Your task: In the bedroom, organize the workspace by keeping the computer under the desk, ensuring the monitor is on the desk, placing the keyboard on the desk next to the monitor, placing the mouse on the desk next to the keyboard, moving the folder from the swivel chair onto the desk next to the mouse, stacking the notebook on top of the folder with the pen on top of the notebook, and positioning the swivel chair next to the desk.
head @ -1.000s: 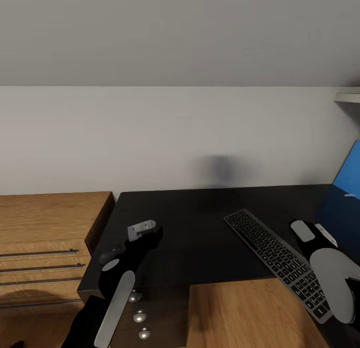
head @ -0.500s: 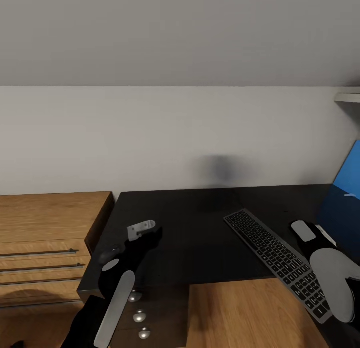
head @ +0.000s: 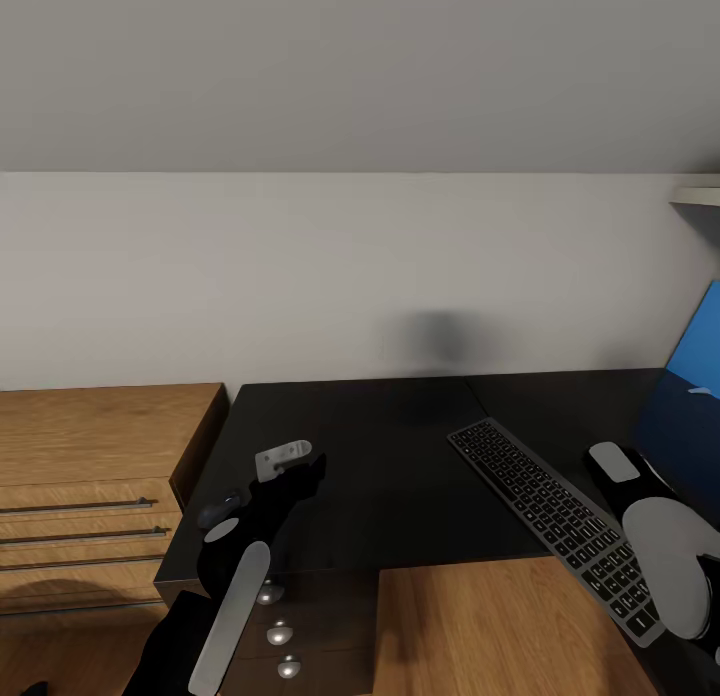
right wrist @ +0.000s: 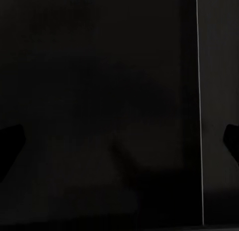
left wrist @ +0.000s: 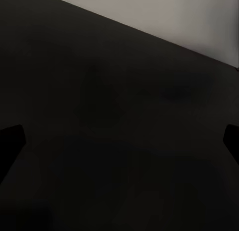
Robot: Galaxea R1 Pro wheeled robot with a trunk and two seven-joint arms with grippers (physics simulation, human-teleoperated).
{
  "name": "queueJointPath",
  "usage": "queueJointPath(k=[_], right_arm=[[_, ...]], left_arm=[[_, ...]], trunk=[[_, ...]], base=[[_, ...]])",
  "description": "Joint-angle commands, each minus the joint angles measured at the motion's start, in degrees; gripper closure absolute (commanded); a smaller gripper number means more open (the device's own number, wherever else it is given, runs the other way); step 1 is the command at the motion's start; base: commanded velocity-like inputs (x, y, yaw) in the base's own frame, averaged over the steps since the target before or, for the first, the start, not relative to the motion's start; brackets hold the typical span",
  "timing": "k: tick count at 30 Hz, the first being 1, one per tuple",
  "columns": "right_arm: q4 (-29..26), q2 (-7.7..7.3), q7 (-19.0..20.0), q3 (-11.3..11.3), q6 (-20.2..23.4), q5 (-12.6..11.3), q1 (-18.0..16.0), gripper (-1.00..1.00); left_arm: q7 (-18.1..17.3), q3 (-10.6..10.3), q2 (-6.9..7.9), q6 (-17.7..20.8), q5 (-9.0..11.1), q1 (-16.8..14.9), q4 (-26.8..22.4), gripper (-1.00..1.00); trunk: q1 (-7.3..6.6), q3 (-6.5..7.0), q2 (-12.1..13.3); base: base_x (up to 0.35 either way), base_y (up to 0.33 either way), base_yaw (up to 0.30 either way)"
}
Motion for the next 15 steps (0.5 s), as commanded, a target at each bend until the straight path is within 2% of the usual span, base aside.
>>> queueJointPath(k=[1, 6, 9, 12, 15], right_arm=[[-0.12, 0.00, -0.30, -0.15, 0.45, -0.11, -0.02, -1.00], [-0.08, 0.01, -0.34, -0.23, 0.62, -0.12, -0.02, -1.00], [-0.55, 0.87, 0.62, 0.75, 0.69, 0.72, -0.04, -1.00], [-0.55, 0.87, 0.62, 1.71, 0.69, 0.72, -0.04, -1.00], [-0.53, 0.99, 0.53, 1.40, 0.69, 0.74, -0.03, -1.00]], left_arm=[[0.56, -0.07, -0.01, 0.13, 0.60, -0.05, -0.09, -1.00], [0.56, -0.04, 0.00, 0.13, 0.62, -0.05, -0.10, -1.00], [0.69, -1.03, -0.57, 0.04, 0.65, -0.10, 0.15, -1.00], [0.69, -1.99, -0.59, 0.04, 0.65, -0.10, 0.15, -1.00], [0.68, -2.41, -1.05, 0.08, 0.67, -0.12, -0.06, -1.00]], trunk=[[0.00, -0.06, -0.03], [0.00, -0.06, -0.03], [0.00, -0.06, -0.03], [0.00, -0.06, -0.03], [0.00, -0.06, -0.03]], base=[[0.000, 0.000, 0.000], [0.000, 0.000, 0.000], [0.000, 0.000, 0.000], [0.000, 0.000, 0.000], [0.000, 0.000, 0.000]])
